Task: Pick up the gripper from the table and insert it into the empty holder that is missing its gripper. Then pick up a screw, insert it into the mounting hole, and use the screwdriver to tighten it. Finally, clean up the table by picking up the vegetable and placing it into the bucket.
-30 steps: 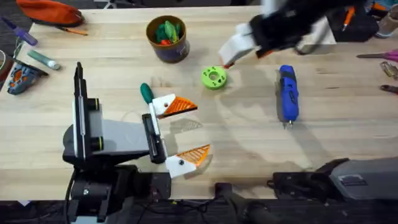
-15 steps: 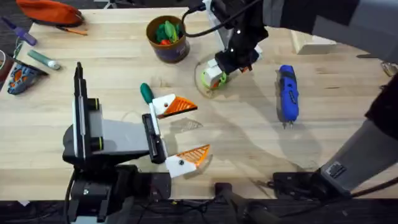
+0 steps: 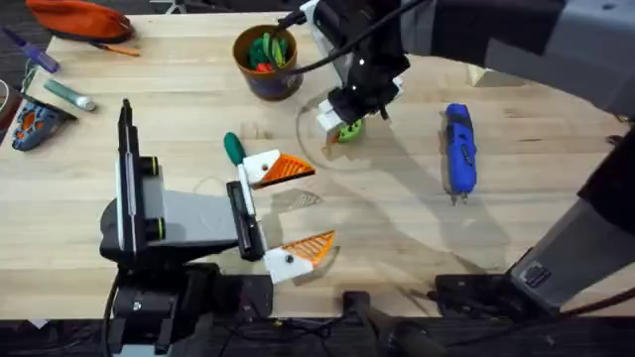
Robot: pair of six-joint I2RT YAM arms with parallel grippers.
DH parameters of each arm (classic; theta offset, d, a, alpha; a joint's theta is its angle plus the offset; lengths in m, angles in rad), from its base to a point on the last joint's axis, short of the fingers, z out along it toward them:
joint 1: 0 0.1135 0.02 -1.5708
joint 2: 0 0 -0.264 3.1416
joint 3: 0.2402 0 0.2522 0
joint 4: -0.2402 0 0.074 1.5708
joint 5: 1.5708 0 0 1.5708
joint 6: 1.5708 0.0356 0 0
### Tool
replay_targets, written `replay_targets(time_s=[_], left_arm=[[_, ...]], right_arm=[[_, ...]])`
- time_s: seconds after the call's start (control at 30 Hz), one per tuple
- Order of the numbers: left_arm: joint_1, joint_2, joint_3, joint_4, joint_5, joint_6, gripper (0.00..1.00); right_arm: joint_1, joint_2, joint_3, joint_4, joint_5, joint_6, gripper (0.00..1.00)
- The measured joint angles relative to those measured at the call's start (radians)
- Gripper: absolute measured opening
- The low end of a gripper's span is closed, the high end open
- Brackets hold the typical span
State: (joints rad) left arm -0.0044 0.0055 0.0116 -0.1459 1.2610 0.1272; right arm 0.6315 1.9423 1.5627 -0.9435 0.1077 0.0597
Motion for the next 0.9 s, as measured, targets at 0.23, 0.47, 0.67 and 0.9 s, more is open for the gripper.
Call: replay_targets(time_s=[0.23,0.47,0.67,0.9], left_arm=[[0.000,0.000,0.000,0.000,0.000,0.000,0.986],[0.000,0.000,0.000,0.000,0.000,0.000,0.985],[0.000,0.000,0.000,0.000,0.000,0.000,0.985],[0.000,0.000,0.000,0.000,0.000,0.000,0.986]], right_arm=[[-0.020,0.000,0.002,0.008,-0.034,0.004,0.844],[-0.021,0.015,0.006,0.008,-0.042,0.008,0.827],[-0.021,0.084,0.009,0.009,-0.046,0.008,0.776],[-0.020,0.093,0.009,0.021,-0.054,0.008,0.648]])
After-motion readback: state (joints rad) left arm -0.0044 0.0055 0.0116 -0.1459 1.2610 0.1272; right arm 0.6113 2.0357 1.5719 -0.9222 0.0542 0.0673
